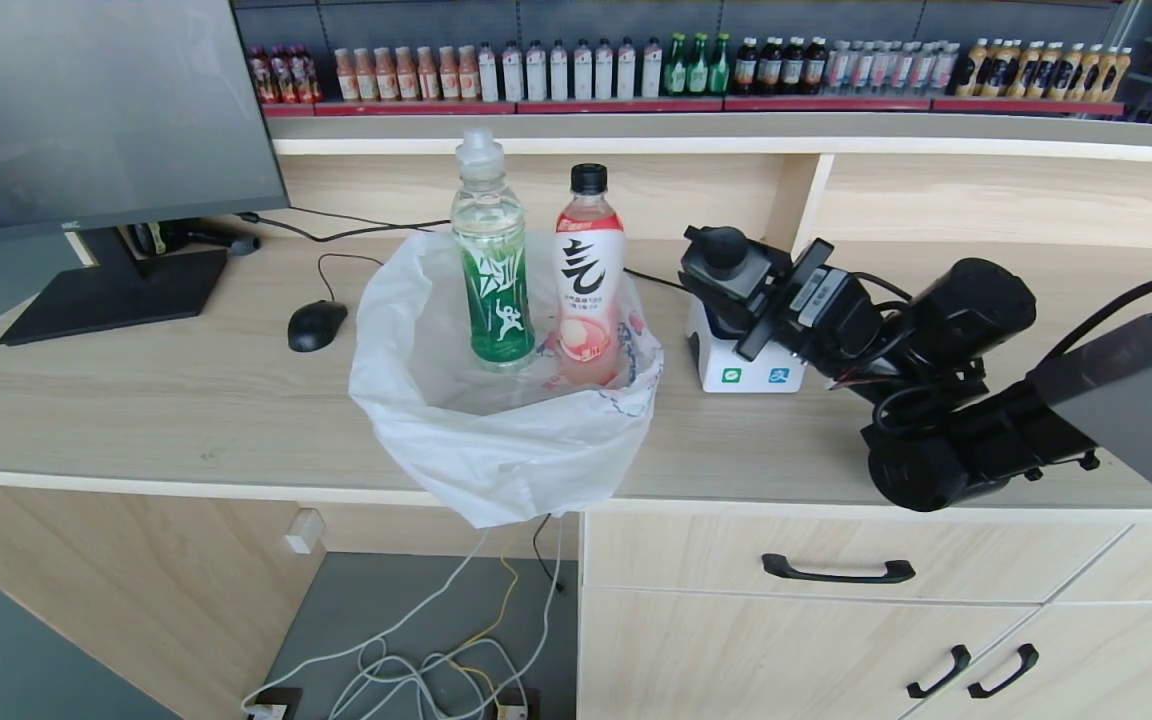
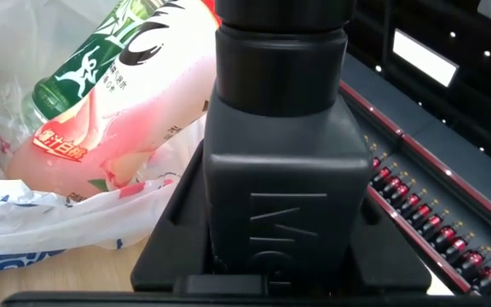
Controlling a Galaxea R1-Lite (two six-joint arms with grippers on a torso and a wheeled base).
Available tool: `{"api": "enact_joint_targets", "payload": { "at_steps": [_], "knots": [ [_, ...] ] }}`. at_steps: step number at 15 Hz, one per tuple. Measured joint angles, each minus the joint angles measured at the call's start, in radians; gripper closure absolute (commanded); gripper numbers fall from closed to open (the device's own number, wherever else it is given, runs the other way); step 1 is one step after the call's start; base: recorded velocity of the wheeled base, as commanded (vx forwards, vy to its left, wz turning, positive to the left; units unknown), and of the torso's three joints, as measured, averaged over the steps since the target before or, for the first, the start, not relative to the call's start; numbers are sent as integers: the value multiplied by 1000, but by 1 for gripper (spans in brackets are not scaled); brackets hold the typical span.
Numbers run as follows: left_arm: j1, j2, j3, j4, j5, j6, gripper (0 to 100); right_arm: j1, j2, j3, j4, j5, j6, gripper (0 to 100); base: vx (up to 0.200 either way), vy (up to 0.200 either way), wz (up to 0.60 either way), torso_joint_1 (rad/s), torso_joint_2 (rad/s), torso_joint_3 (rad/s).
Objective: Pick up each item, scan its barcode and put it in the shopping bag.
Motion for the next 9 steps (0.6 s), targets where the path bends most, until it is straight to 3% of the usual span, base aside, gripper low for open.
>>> {"api": "enact_joint_targets", "payload": {
  "at_steps": [9],
  "knots": [
    [0,0,0,0,0,0,0,-27,-4,4,0,-1,3,100,0,0,0,0,0,0]
  ]
}}
